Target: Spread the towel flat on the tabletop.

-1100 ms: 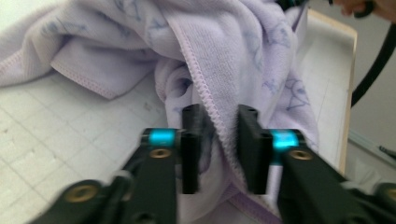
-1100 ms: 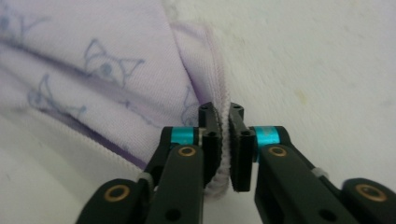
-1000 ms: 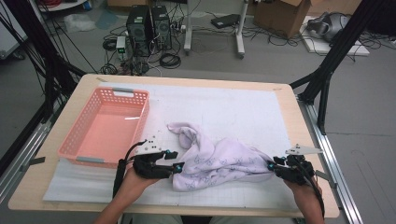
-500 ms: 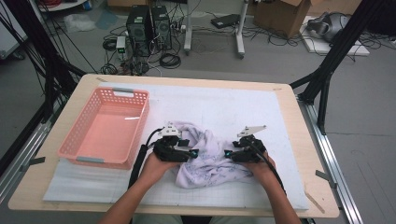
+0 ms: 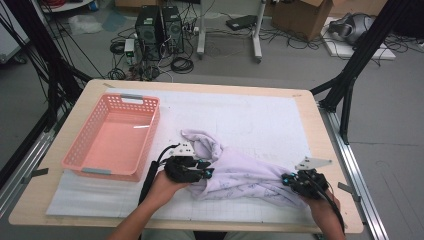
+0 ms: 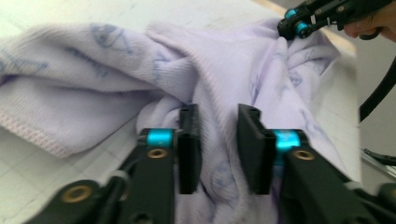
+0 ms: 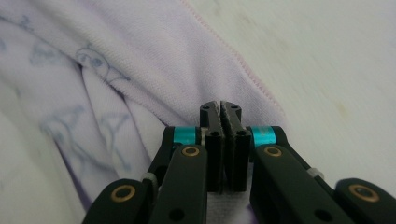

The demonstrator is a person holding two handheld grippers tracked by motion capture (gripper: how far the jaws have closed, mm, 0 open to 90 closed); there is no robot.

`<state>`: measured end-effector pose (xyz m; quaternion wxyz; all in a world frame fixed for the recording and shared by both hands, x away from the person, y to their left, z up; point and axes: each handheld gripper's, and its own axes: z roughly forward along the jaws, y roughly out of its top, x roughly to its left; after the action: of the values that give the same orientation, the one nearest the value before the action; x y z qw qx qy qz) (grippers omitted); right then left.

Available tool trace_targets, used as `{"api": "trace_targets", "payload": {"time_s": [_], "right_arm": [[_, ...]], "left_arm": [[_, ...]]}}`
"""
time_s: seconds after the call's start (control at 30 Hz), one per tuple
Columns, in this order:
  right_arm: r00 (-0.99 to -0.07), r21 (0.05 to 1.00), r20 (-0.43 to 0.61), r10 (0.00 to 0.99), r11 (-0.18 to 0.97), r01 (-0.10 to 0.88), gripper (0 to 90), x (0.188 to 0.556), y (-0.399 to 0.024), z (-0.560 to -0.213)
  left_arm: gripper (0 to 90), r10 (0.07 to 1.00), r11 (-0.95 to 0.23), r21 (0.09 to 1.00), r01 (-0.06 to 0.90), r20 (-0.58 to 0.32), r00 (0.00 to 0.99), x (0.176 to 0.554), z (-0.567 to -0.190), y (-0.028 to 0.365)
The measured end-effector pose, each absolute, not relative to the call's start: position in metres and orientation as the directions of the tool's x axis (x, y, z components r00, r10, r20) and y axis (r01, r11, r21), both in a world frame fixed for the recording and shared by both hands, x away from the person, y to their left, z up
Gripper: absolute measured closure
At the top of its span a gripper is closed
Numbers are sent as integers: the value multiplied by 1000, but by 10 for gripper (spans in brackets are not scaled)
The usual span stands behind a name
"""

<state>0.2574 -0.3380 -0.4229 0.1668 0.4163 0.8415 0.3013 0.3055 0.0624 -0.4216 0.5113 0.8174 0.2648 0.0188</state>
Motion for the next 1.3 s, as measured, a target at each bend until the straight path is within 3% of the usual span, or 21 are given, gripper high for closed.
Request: {"api": "trace_targets", "payload": {"time_s": [0.1, 0.17, 0.27, 0.43, 0.57, 0.7, 0.77, 0.8, 1.2, 1.27, 1.3], "right_arm": [[-570, 635, -14, 822, 448, 630, 884, 240, -355, -420], [-572, 631, 7, 820, 440, 639, 862, 231, -363, -416], [-559, 666, 6, 829, 413, 621, 697, 229, -365, -406], [-590, 742, 41, 806, 371, 558, 616, 253, -343, -394], [-635, 759, 48, 771, 385, 524, 567, 284, -312, -399], [-658, 765, 87, 748, 373, 524, 516, 314, -282, -407], [-672, 761, 113, 732, 371, 533, 495, 327, -267, -411], [-683, 756, 125, 720, 376, 535, 494, 332, -256, -412], [-784, 752, 198, 588, 422, 506, 536, 346, -184, -406], [-782, 720, 190, 594, 457, 522, 592, 348, -176, -412], [-782, 706, 177, 598, 477, 525, 702, 350, -175, -415]], "left_arm": [[550, 492, -303, 852, 427, -244, 836, 310, -421, 70], [548, 526, -275, 854, 441, -250, 813, 316, -420, 75], [539, 582, -280, 852, 442, -216, 784, 326, -420, 75], [462, 677, -281, 840, 464, -169, 716, 339, -429, 72], [438, 699, -315, 802, 508, -165, 695, 350, -444, 69], [525, 719, -365, 778, 511, -113, 686, 351, -449, 62], [689, 721, -394, 768, 504, -81, 688, 352, -447, 63], [812, 709, -386, 769, 510, -107, 697, 354, -446, 64], [837, 706, -352, 803, 481, -109, 699, 348, -434, 76], [837, 705, -346, 807, 479, -113, 700, 347, -433, 77], [838, 702, -345, 809, 475, -113, 704, 347, -433, 77]]}}
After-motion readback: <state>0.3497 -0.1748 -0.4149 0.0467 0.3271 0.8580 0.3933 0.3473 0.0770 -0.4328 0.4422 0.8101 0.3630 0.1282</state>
